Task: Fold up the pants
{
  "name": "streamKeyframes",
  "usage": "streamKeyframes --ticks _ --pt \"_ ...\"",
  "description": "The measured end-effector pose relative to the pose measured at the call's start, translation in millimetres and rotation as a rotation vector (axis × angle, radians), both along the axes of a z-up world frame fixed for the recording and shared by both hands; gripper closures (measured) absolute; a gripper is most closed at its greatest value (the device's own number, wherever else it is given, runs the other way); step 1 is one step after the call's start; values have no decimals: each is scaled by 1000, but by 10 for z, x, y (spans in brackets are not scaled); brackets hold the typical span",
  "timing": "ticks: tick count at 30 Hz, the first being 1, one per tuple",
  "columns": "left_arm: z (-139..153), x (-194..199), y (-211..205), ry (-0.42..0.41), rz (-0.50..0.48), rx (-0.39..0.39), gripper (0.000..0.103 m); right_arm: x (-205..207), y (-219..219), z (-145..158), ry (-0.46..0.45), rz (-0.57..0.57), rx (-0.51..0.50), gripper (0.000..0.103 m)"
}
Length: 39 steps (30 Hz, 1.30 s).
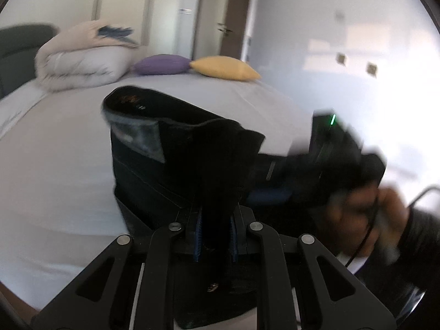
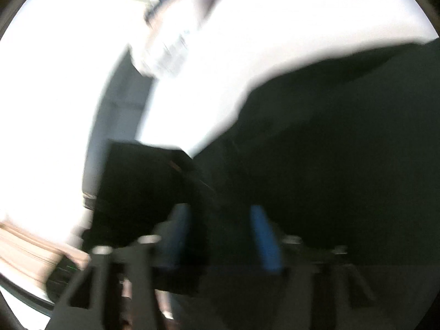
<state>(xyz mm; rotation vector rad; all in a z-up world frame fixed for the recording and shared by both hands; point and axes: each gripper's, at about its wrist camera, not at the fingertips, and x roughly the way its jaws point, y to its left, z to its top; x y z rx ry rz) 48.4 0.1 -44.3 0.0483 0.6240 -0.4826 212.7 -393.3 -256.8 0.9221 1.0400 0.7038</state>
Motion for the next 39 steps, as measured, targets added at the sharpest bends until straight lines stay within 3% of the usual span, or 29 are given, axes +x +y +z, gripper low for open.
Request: streamKeyframes --ticks 3,6,15,18,21,25,30,39 --pt "-132 -70 -405 -9 -57 73 89 -97 -323 85 -31 -28 104 16" --pt "-235 -74 -698 -11 -104 120 89 -164 -400 80 -38 -6 87 8" --pt "-678 -342 -1330 -19 -220 269 89 -146 -292 26 -44 47 95 9" --pt "-790 -528 -1480 -41 -258 307 89 -66 -258 -14 9 48 -32 31" --pt "-856 -651 -1603 -54 -278 326 89 -90 -391 -104 38 23 -99 66" --pt "-925 -743 -1803 -47 -316 325 89 -203 -631 -130 28 -28 -133 84" --pt "-962 -714 -2130 -57 -371 331 89 -312 -847 11 -32 -50 -226 87" --pt "-1028 -927 -2593 -55 -428 337 90 -292 -1158 66 -39 -82 -232 87"
